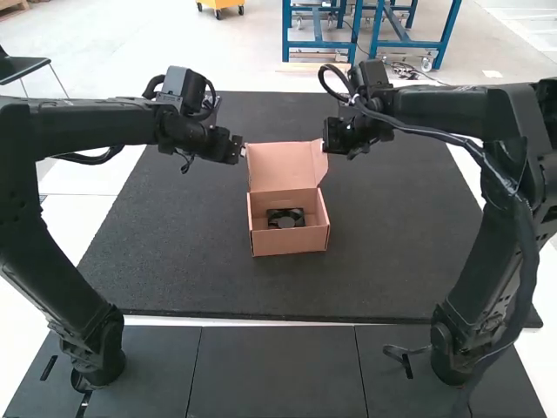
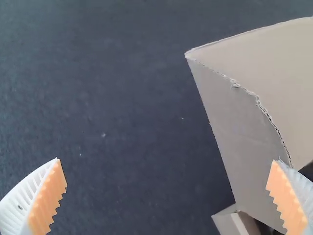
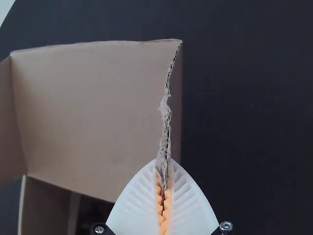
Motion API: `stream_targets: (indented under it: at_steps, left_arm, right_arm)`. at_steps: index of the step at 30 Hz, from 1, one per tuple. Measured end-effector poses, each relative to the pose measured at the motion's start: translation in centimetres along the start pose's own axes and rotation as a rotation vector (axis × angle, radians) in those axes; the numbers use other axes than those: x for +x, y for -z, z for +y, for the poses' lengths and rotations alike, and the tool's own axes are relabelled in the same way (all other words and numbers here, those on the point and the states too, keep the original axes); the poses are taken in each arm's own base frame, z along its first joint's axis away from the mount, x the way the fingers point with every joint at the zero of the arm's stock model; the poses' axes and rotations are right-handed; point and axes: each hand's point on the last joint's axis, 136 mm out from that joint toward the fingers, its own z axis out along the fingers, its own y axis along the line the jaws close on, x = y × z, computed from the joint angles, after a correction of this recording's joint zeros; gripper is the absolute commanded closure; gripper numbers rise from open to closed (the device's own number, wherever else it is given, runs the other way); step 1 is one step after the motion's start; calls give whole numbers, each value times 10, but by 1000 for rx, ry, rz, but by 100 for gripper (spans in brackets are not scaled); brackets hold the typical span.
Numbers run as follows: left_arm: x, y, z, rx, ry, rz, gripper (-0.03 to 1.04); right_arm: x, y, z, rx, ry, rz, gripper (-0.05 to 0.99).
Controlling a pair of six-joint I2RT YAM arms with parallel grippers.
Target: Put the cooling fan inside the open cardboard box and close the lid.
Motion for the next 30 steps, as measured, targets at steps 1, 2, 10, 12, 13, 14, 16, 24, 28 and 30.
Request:
stream_targets:
  at_steps: [1,2,10,12,13,14,16,24,28,30]
  left_arm:
    - [0,0,0,0,0,1,4]
    - [1,0,0,0,0,3,4]
    - [4,0,-1,6,1,15,4]
    - [4,0,-1,7,0,16,4]
    - [4,0,-1,7,1,16,4]
    - [4,0,-1,7,1,17,4]
    - [6,0,-1,7,2,24,4]
    - [15,1,-3,19,4,60,4]
    - [18,1,-5,27,4,76,4]
    - [21,1,-5,31,4,88,4]
  right_arm:
    - [1,0,0,1,1,3,95]
    - [1,1,0,1,2,7,95]
    - [5,4,1,2,21,41,95]
    - [6,5,1,3,25,49,95]
    - [7,5,1,3,27,54,95]
    - [8,6,1,3,30,59,95]
    - [10,7,1,2,34,72,95]
    - [18,10,3,-5,47,108,95]
    - [20,12,5,-13,51,117,95]
    - [23,14,6,-16,53,127,95]
